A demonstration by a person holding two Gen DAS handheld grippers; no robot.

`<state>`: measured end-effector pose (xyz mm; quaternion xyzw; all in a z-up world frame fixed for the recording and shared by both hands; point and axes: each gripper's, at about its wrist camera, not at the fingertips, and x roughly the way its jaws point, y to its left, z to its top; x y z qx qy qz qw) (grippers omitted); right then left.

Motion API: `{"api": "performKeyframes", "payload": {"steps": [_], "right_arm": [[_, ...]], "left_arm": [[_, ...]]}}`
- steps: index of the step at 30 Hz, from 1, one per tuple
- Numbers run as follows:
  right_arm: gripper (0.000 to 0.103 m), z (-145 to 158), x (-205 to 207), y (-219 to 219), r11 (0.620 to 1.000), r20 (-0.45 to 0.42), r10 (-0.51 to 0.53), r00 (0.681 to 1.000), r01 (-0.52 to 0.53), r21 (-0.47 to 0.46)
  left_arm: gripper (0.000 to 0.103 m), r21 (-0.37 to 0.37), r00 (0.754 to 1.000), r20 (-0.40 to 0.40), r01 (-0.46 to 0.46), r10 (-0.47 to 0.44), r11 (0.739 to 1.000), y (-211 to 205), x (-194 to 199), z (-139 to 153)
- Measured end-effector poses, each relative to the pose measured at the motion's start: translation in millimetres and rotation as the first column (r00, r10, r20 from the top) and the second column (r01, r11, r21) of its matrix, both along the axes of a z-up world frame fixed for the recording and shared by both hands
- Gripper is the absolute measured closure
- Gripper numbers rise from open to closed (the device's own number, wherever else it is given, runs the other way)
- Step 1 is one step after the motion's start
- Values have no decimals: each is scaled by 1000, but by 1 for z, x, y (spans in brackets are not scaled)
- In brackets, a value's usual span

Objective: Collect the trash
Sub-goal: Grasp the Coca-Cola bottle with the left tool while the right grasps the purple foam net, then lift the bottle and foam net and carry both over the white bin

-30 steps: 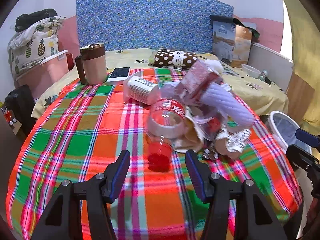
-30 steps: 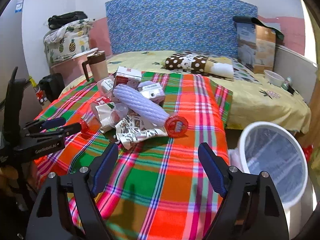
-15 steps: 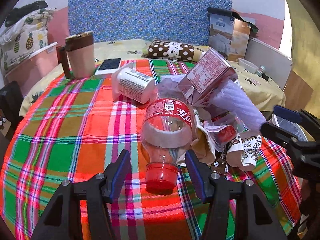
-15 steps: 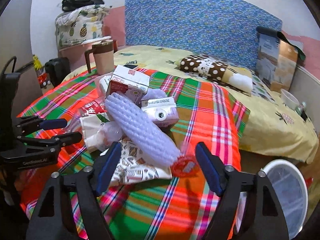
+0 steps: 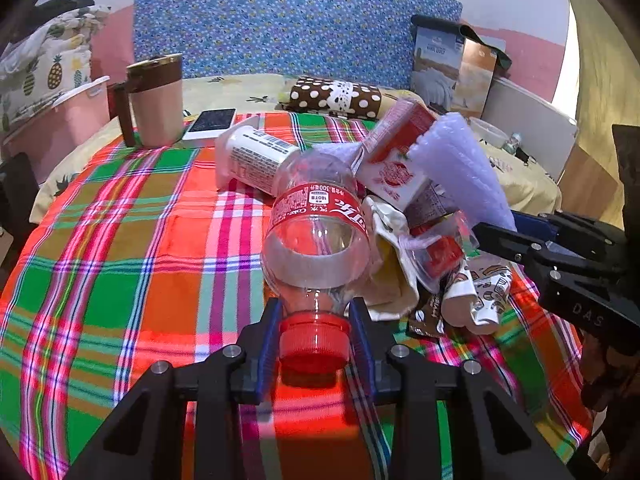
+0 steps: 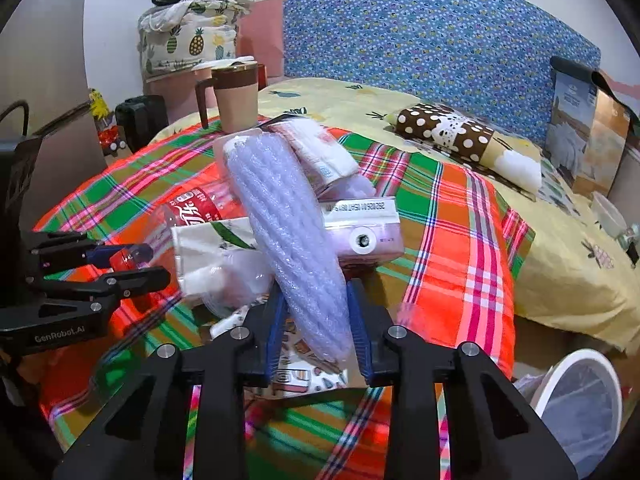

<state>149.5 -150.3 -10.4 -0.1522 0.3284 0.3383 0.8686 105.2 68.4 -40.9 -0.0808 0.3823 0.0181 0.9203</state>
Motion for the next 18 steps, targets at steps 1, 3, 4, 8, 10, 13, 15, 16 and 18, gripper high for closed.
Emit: {"api": "performKeyframes", "payload": {"steps": [1,3,4,8,10,13,15,16,18], "right_arm": [[72,1,0,0,1000,-3,-2,1000,2,7],[74,2,-7,-2,1000,-5,-6,1000,7,21],[75,4,-10,-3,1000,-5,-9,1000,10,30],[75,7,-18,-5,998,-6,-19,1000,20,60],[76,9,-22,-8,997,-12,-27,1000,28,72],[76,10,-28,-12,995,-19,-39,999,41,89],[76,10,-31,-14,994,-25,-43,999,46,97],[76,10,-34,-14,994,-26,-45,999,47,100],[76,10,-37,-17,993,-27,-50,998,53,103]], "left_arm": [[69,-4,1000,0,-2,2,1000,1,-4,0],[70,-14,1000,1,-6,6,1000,0,-12,0],[70,-17,1000,2,-8,8,1000,0,-14,1],[70,-26,1000,12,-18,19,999,-1,-29,6],[71,-34,1000,22,-22,23,999,-1,-37,10],[71,-39,999,33,-23,24,999,-1,-47,14],[71,-42,999,35,-17,19,999,-4,-53,17],[71,-45,999,31,-7,8,999,-5,-55,17],[70,-72,1000,17,13,-11,997,-7,-62,16]]}}
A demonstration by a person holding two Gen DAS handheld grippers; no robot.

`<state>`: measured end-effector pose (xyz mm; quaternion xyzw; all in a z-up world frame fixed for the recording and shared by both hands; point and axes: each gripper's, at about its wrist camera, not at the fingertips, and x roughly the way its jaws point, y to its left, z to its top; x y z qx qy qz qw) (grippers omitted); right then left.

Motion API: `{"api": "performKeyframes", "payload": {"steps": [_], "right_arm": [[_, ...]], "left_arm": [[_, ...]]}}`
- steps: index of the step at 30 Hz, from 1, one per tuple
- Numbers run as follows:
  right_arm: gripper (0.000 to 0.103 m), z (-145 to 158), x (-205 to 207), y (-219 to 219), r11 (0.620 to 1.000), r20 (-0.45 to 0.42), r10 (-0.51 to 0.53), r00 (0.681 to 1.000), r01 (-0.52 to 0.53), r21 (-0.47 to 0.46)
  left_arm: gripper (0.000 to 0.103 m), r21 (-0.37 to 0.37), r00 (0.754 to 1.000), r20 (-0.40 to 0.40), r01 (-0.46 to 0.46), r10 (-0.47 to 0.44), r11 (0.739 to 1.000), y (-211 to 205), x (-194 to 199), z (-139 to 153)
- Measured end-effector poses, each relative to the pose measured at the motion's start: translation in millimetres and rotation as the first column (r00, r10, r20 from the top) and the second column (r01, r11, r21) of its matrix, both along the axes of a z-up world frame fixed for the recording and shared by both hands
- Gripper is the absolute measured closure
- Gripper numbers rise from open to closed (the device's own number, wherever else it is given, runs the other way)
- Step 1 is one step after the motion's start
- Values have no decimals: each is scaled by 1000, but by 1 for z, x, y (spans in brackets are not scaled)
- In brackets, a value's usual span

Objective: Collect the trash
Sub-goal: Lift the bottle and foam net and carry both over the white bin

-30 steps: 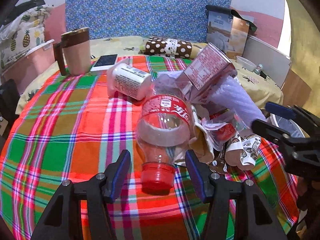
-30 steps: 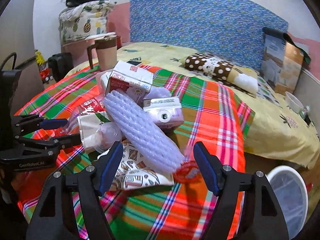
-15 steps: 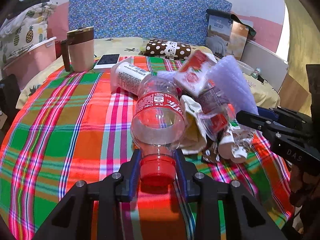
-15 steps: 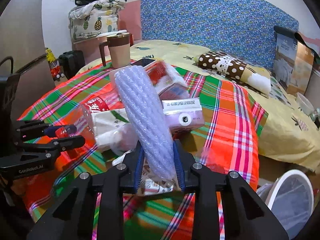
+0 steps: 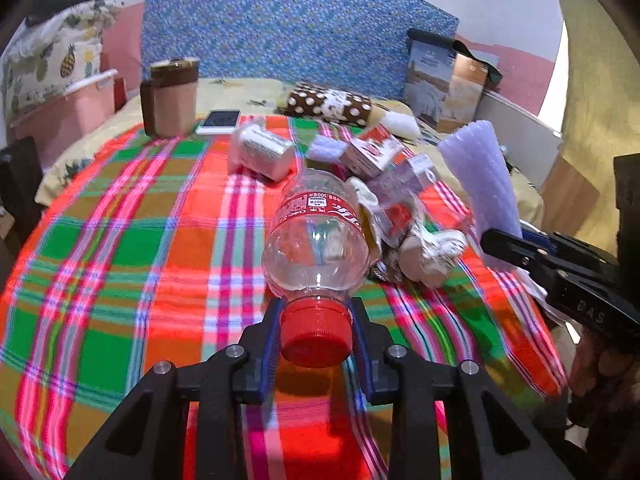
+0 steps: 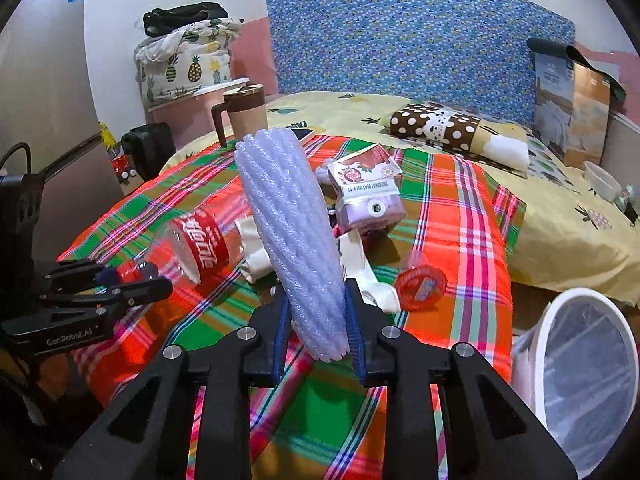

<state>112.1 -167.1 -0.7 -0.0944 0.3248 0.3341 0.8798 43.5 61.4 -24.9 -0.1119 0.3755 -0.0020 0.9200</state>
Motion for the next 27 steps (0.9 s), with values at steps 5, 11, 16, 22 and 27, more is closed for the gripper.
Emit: {"api": "performKeyframes", "payload": {"steps": [5,11,16,22,27], "right_arm": [[76,-2,0,-5,1000,-8,-18,1000,18,10],[76,-2,0,-9,999,-6,-30,1000,30,26],[76,-6,-2,-14,998,-12,-45,999,45,37],[76,-7,-5,-24,996,-21,-72,997,73,55],[76,-10,-5,-31,993,-34,-91,995,93,68]], "left_arm": [[56,7,1000,-4,-2,2,1000,1,-11,2],[40,32,1000,13,-13,13,999,3,2,12],[40,40,1000,-27,3,-2,999,-3,30,6],[40,29,997,-72,-6,8,1000,-1,50,-5],[42,44,998,-62,-11,13,999,-4,44,-8]]}}
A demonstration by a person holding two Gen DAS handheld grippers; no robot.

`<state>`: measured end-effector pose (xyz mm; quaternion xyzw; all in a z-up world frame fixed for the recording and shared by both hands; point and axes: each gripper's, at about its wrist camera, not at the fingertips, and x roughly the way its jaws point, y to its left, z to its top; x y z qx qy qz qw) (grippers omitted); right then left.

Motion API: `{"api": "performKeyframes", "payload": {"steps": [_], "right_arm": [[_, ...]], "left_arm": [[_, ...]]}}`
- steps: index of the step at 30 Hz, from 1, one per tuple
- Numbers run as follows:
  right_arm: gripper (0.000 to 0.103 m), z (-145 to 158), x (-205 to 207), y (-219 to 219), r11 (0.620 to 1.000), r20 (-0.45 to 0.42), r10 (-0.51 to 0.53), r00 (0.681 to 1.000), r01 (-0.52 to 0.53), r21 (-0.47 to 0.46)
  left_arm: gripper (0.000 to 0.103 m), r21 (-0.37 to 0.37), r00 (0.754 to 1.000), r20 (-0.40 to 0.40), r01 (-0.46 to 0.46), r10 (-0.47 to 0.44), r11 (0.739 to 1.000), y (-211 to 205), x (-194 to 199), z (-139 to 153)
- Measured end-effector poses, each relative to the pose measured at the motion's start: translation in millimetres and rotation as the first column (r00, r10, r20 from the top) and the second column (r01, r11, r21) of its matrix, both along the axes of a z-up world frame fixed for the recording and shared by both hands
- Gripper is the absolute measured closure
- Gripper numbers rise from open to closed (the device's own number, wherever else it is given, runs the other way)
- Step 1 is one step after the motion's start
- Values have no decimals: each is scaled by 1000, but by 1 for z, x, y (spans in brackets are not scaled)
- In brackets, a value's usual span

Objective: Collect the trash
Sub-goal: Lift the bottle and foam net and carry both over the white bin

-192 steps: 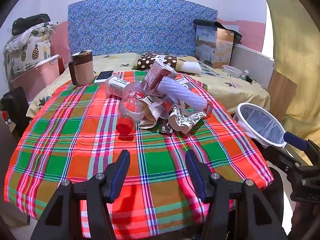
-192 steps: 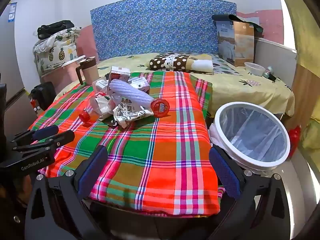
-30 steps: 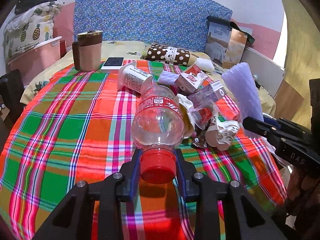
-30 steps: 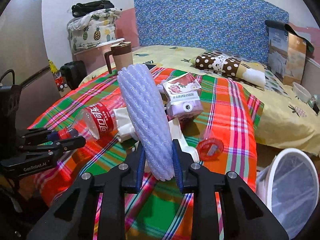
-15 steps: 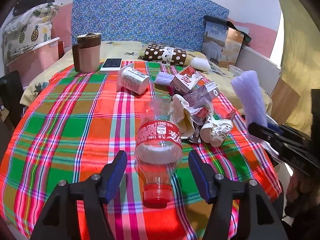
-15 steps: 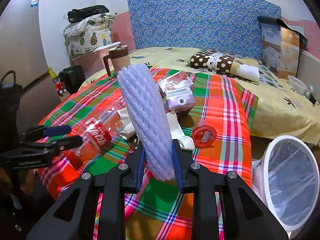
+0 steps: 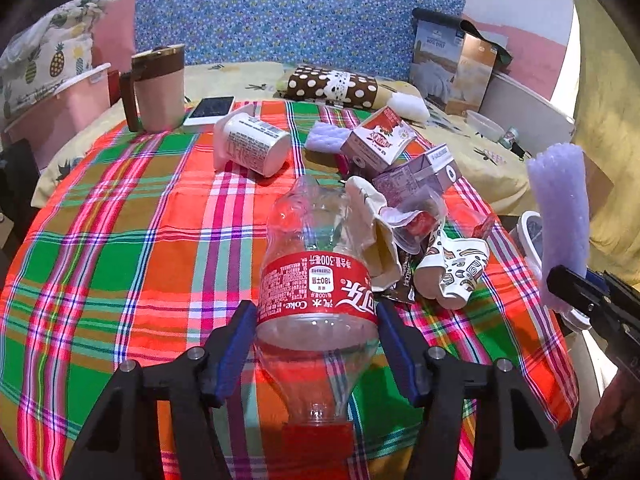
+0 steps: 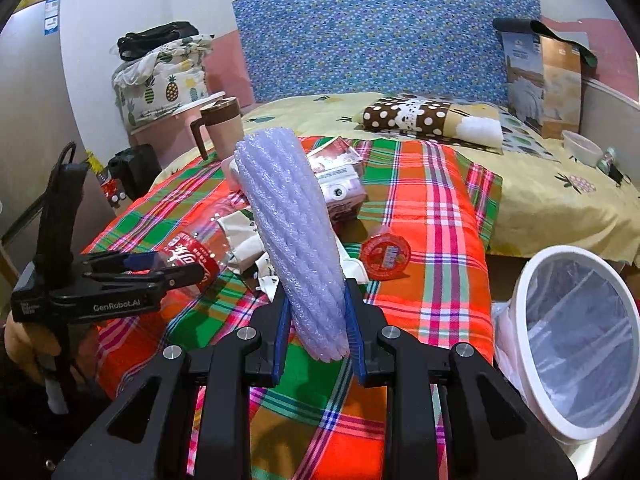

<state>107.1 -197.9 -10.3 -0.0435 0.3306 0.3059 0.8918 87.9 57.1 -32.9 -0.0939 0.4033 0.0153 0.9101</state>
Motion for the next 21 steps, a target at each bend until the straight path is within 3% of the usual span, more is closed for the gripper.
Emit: {"api": "performKeyframes", "payload": {"steps": [11,21], "right_arm": [[76,1,1,-16,998,-23,-52,998,52,17],[76,3,8,-44,988,-33,-155,987,155,16]], "left_arm": [[42,-12,994,110,-20,21,1000,-4,-25,39],[42,-22,981,158,117,-112,993,-51,-6,57]]}}
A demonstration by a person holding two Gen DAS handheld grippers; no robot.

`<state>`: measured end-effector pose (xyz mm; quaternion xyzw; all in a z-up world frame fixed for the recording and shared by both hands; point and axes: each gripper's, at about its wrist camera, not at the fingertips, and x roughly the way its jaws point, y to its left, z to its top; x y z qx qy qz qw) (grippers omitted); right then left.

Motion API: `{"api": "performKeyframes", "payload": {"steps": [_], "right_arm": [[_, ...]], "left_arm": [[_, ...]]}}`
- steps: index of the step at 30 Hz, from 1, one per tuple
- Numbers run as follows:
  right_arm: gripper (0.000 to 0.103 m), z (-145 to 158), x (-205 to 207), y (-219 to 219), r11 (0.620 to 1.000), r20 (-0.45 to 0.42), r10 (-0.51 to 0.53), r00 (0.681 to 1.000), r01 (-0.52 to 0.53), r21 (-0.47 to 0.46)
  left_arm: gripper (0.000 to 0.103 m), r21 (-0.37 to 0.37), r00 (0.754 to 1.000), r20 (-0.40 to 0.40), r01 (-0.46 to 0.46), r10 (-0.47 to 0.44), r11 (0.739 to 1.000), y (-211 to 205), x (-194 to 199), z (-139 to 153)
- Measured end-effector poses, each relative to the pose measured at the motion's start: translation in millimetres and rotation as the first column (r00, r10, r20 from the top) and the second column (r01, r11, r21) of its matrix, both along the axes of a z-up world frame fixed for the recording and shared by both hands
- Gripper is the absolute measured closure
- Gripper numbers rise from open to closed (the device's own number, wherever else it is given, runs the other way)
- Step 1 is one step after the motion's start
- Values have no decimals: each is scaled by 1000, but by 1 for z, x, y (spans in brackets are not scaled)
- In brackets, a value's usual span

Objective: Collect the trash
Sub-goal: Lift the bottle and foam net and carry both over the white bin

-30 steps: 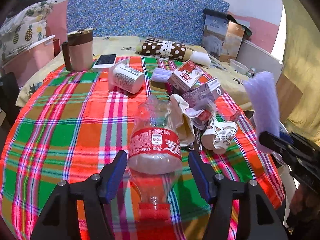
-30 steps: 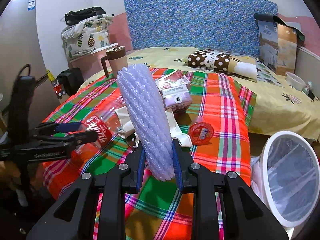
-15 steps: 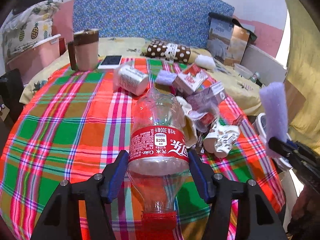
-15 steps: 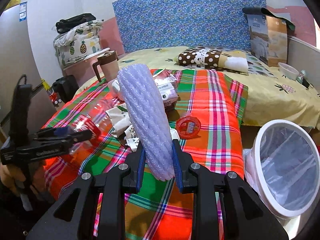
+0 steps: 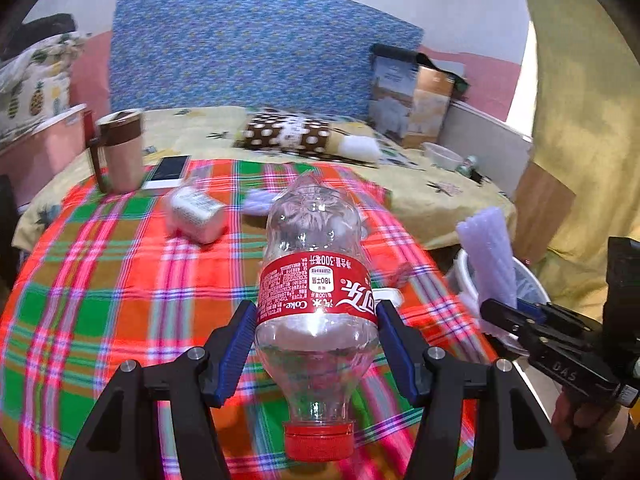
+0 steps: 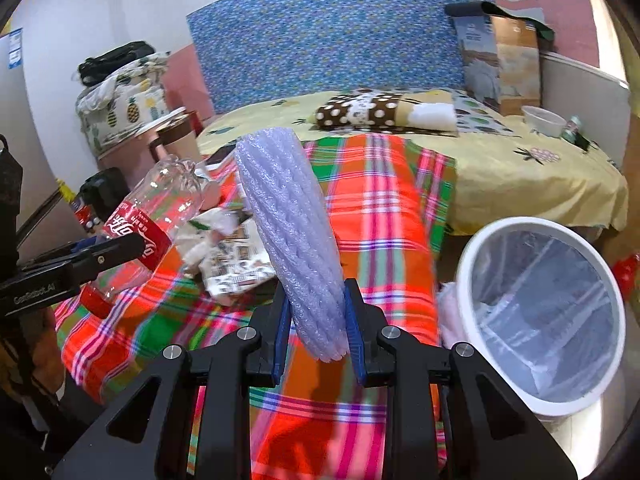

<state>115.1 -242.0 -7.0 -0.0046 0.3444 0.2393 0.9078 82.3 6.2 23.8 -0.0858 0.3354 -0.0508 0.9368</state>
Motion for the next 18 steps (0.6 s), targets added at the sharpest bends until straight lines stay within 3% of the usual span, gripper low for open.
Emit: {"api": "performKeyframes", "payload": {"steps": [8,18], "right_arm": [[75,-3,8,-45,990,-21,-144,989,144,-1],[75,-15,11,-94,953,-79,-302,950,301,-21]], "left_arm": [[42,-14,986,2,170,-170,985,-63,29,1],[42,-29,928,-35,370,-371,928,-160,69,-17]]}}
